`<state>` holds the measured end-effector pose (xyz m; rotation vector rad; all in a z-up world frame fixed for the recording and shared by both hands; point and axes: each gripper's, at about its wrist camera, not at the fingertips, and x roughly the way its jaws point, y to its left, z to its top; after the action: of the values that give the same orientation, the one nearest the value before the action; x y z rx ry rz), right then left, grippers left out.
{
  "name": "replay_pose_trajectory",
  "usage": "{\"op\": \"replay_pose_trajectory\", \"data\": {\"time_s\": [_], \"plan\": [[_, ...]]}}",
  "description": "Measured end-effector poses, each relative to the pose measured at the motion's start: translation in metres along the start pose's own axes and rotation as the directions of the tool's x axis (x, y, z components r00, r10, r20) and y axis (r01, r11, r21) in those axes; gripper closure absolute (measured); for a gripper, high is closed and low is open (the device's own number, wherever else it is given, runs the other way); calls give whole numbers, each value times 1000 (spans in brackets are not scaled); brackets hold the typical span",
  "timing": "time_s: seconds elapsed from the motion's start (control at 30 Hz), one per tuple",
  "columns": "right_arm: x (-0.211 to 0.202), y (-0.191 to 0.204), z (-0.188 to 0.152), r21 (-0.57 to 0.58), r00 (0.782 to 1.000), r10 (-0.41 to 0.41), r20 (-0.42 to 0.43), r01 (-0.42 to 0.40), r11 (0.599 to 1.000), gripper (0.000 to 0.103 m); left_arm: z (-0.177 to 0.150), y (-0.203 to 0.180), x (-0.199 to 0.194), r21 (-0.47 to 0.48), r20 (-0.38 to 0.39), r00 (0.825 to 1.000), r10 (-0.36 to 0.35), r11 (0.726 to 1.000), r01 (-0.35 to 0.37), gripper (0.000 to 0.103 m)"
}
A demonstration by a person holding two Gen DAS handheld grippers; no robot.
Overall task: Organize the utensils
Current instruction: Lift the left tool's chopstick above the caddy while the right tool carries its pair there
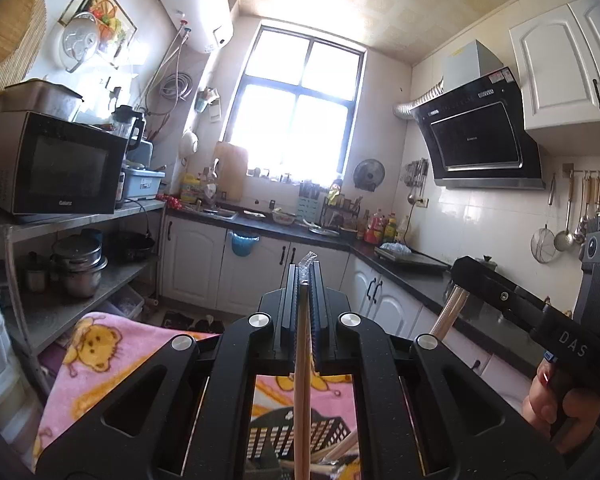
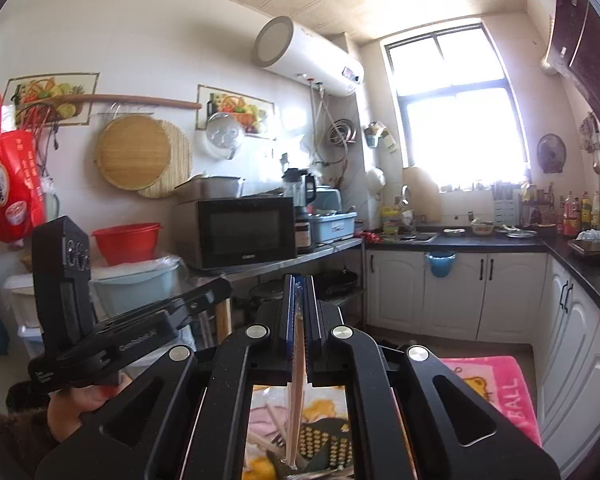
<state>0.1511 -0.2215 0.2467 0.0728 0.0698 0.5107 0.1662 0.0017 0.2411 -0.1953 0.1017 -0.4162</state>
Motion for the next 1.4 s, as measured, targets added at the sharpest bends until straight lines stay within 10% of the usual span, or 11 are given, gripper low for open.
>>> {"op": "replay_pose_trajectory", "data": {"time_s": [0.5, 1.4], "plan": [[15, -37, -10, 28, 994, -113, -13, 113, 993, 99, 5, -4, 41, 4, 53, 998, 26, 1000, -26, 100], [46, -68, -79, 27, 976, -183, -117, 187, 982, 99, -82, 0, 104, 21, -60, 995, 78, 997, -77, 100]]}}
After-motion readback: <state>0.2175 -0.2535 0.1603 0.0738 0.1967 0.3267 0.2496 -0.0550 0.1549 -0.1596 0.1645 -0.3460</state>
